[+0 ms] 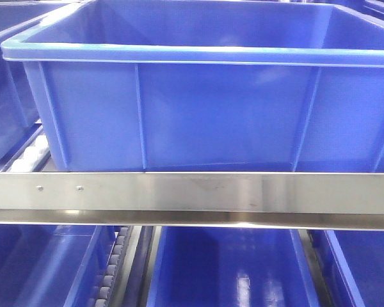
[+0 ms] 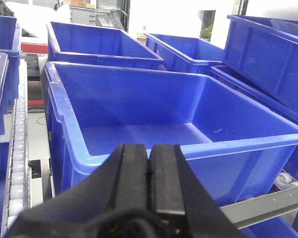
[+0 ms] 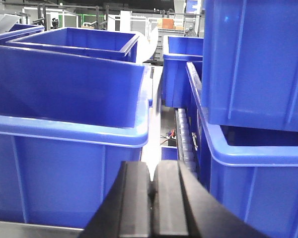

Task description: Grab silver tray and place in blue box

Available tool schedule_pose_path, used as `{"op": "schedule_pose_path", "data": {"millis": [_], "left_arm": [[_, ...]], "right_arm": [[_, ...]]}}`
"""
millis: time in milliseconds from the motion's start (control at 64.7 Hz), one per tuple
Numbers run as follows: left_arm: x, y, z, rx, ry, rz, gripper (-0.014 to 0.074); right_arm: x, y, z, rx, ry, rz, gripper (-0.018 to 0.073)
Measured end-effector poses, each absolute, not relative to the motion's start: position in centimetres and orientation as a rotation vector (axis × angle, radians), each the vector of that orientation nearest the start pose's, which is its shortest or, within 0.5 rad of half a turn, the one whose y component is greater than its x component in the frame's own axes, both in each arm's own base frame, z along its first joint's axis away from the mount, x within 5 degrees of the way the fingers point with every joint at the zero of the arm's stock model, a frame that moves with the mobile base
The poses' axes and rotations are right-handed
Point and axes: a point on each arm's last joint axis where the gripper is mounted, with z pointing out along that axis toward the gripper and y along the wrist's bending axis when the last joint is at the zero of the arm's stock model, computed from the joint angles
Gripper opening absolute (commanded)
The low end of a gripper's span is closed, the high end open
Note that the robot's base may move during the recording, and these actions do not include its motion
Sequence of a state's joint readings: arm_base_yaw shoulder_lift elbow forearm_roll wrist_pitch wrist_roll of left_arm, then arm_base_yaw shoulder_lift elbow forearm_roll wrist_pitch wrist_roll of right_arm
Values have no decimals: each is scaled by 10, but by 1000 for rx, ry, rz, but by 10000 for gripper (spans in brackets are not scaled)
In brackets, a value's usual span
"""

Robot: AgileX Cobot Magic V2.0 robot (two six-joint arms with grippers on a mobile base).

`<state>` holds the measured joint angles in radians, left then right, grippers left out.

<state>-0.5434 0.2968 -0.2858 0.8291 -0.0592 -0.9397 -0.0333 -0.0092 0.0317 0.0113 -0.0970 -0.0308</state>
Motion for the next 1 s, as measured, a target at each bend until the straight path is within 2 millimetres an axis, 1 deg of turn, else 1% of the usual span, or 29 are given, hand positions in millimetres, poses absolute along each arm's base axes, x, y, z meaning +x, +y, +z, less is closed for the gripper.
{"op": "schedule_pose_path", "data": {"millis": [881, 1005], "left_arm": [[66, -45, 294, 352, 1437, -565, -97], [68, -42, 291, 339, 1472, -521, -96]], "right_arm": [[56, -2, 211, 11, 1415, -44, 49], [56, -2, 211, 11, 1415, -44, 49]]}}
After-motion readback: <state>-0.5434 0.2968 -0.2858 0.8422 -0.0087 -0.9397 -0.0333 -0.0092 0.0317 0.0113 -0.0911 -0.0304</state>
